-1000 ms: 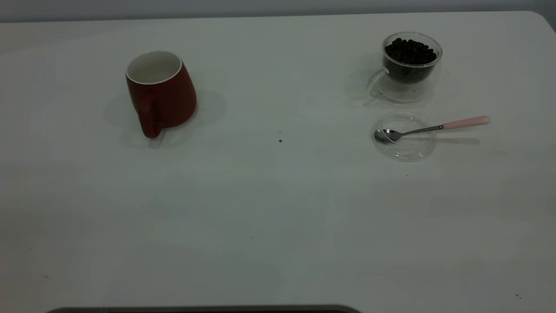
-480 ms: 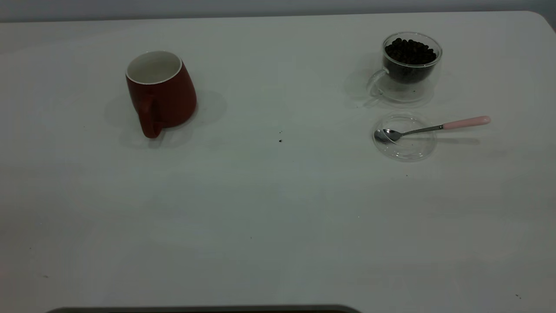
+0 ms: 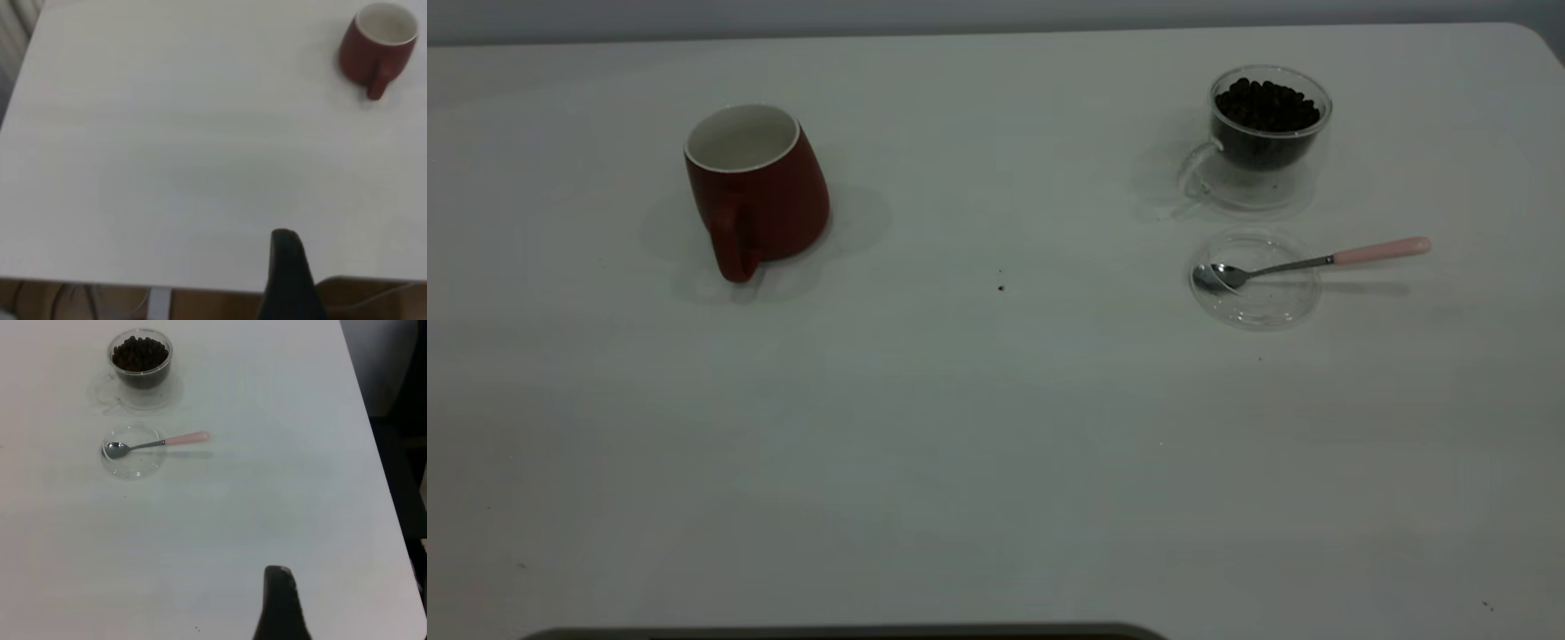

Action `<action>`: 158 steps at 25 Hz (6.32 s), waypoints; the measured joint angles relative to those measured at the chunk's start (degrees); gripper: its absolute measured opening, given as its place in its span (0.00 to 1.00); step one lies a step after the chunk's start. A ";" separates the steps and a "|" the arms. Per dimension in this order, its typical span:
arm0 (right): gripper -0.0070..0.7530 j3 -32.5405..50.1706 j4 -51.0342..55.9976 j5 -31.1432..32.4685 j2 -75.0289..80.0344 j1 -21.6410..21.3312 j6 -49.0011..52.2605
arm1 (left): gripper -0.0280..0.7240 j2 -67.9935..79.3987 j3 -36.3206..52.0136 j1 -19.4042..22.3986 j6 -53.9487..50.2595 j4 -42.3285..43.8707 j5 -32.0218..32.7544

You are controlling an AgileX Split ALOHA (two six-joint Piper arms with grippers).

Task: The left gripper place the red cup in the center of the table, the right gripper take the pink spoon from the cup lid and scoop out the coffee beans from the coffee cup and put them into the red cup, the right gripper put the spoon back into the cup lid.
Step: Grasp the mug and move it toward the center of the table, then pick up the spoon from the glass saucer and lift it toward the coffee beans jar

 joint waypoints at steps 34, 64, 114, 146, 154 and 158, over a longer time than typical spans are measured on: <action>0.78 0.00 0.00 0.00 0.00 0.00 0.00 | 0.79 113.04 -45.59 4.20 13.07 5.45 -29.32; 0.78 0.00 0.00 0.02 0.00 0.00 0.00 | 0.73 129.11 -49.20 -1.16 76.08 -7.90 -49.84; 0.78 0.00 0.00 0.02 0.00 0.00 0.00 | 0.73 109.36 -51.53 -0.36 69.95 -23.49 -27.10; 0.78 0.00 0.00 0.07 0.00 0.00 0.00 | 0.73 30.91 1.17 0.79 4.95 -5.70 0.37; 0.78 0.00 0.00 0.07 0.00 0.00 0.00 | 0.73 13.55 5.01 0.79 3.13 -5.86 -1.90; 0.78 0.00 0.00 0.07 0.00 0.00 0.00 | 0.73 6.16 5.01 0.79 3.08 -5.91 -1.85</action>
